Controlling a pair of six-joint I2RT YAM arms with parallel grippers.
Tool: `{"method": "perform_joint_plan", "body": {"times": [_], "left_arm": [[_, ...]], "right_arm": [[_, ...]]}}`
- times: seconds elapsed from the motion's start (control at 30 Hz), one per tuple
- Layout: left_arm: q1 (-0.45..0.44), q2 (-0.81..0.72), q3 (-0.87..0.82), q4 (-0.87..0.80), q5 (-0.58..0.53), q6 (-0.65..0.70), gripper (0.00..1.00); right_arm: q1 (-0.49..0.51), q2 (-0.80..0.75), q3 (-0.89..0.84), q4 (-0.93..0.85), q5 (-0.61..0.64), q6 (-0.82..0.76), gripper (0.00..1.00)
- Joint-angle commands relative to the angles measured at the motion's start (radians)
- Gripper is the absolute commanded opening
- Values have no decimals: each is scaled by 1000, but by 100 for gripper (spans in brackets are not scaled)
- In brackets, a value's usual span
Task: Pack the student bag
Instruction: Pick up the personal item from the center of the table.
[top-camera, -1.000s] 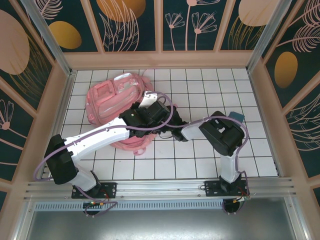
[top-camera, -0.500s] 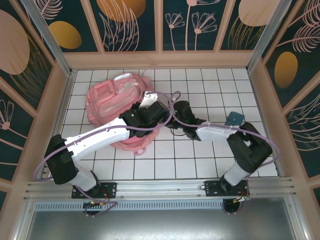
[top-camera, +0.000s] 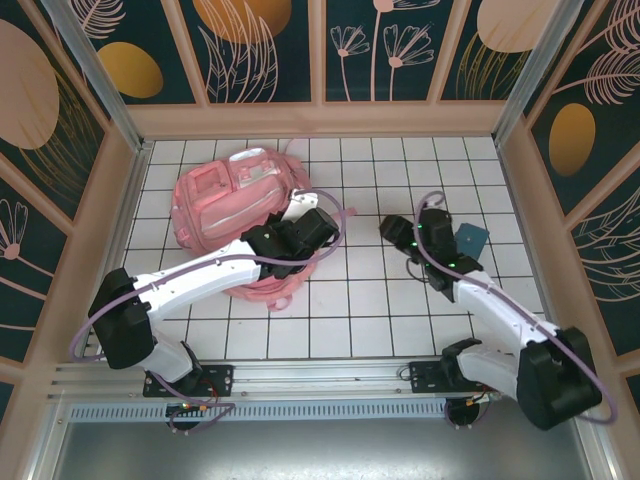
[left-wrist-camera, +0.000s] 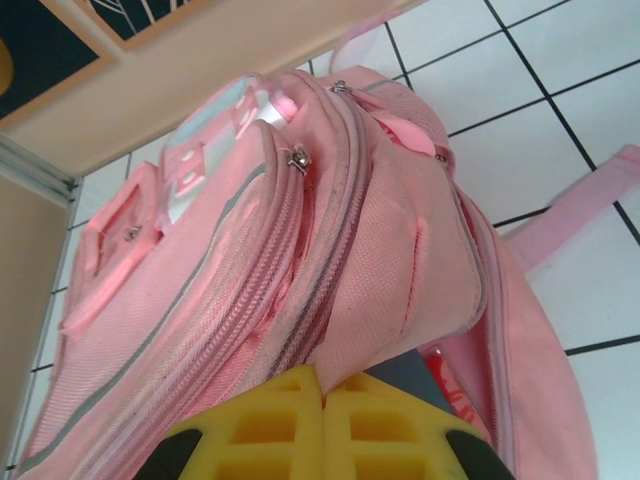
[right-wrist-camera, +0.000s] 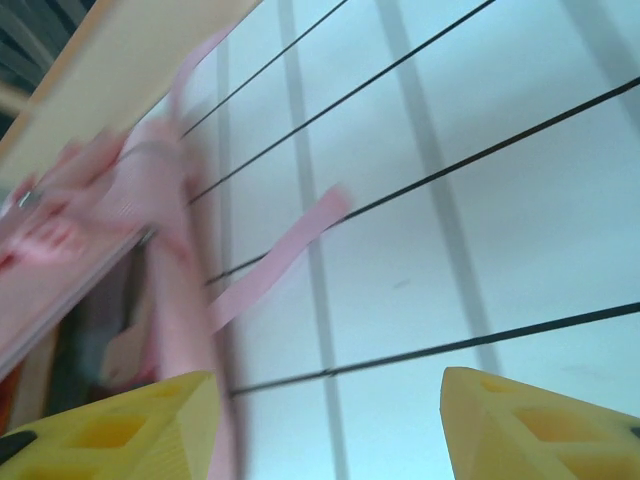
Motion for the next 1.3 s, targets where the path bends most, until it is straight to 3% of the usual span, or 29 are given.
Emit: {"method": "perform_joint_plan", "body": {"times": [0.0,0.33,0.57,0.9,1.27], "left_arm": [[0,-53,-25,81,17,-22,0],[0,-98,-85,146,75,-17,0],[0,-129,-112,191,135,-17,0],[1,-158,-137,215,164,-21,0],[1,-166,-141,224,173,-21,0]], "right_arm": [[-119,-36,-17,-150,69,-90,61],[-463,17,-15,-127,78,-147,70],[-693,125,-16,-12,-2,-119,70],[-764,423,94,71,-120,-127,70],[-752,574,142,89,-265,-136,56]]}}
